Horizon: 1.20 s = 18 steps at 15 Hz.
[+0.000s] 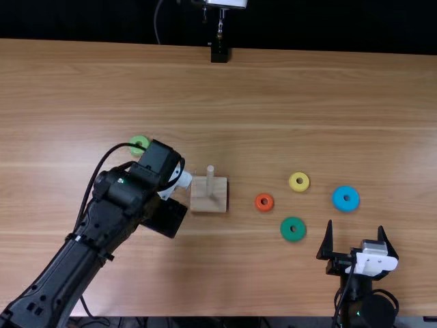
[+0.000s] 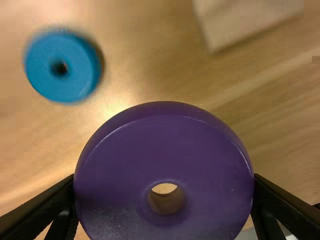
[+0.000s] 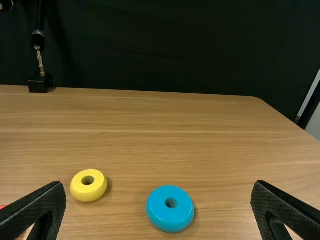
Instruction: Build the Hanoi tower: stack the rings onto the peg from bottom to top in this color order: purple, dark blue, light blue, dark green, light green, yellow, orange.
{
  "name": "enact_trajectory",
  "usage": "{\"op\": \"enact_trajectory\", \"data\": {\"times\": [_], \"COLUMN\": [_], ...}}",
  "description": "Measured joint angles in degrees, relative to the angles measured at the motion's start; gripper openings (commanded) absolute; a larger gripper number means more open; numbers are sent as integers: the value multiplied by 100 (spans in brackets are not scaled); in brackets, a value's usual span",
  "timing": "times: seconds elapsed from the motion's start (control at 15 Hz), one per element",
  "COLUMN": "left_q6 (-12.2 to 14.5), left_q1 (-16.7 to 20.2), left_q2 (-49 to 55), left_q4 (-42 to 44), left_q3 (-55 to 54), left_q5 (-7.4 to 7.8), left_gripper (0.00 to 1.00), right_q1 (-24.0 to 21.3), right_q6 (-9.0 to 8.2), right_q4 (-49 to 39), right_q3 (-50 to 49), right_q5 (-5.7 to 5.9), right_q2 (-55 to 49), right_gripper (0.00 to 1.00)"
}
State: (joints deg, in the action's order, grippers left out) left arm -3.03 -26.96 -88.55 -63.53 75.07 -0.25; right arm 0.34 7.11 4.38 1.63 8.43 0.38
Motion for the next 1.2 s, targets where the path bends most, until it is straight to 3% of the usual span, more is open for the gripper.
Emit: {"op": "enact_trajectory", "data": {"times": [0.6,1.2], "left_q6": [-20,-216], "left_q1": [-81,-531], "left_q2": [-831,-1381], "left_q4": [-201,-243], "left_q3": [2175,2822], "left_q5": [2,48], "left_gripper": [0,0], "right_q1": [-2,0], "right_q6": [4,0], "right_q4": [2,0], "right_q3": [0,0], "right_q5": [0,2], "right_q2": [0,0], "right_gripper": [100,100]}}
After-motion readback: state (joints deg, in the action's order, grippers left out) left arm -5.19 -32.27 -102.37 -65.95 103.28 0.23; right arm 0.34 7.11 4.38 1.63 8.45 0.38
